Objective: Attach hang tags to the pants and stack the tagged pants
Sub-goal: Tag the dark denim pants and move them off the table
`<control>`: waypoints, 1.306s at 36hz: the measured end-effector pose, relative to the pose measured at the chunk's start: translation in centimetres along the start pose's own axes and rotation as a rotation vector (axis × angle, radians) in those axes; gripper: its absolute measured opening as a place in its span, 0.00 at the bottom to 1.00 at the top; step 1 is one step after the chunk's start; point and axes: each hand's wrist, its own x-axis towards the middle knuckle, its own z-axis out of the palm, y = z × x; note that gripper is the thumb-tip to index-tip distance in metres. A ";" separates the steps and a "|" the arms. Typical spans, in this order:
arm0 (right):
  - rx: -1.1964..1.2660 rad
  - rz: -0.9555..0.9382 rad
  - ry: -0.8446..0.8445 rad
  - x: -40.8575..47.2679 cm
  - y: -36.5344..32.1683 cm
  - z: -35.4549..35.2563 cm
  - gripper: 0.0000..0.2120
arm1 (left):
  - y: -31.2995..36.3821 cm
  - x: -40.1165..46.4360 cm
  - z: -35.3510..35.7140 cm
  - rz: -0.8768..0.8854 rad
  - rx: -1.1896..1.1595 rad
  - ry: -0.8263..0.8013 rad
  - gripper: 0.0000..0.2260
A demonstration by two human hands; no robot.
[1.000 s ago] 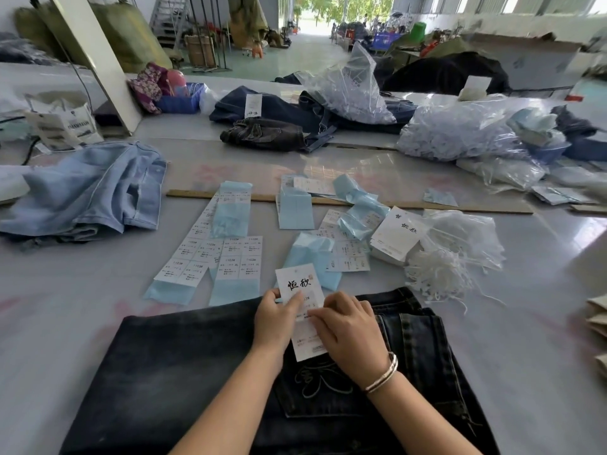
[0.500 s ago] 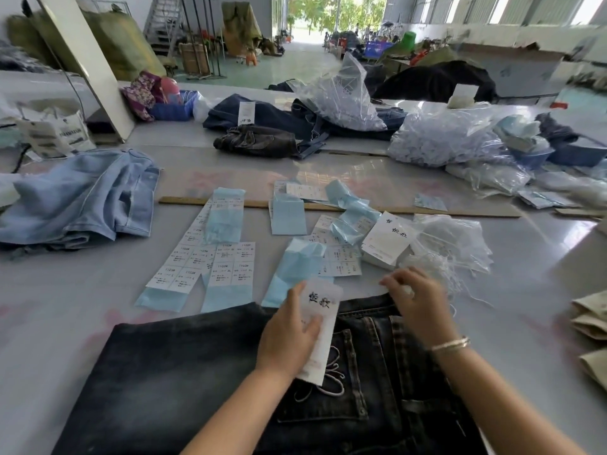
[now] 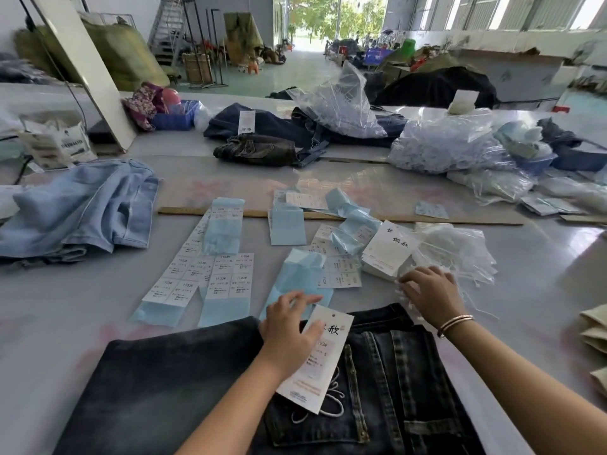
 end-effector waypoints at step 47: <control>2.188 0.923 -0.538 -4.8 -16.4 -7.1 0.21 | 7.6 1.9 -7.5 0.318 0.203 -0.190 0.15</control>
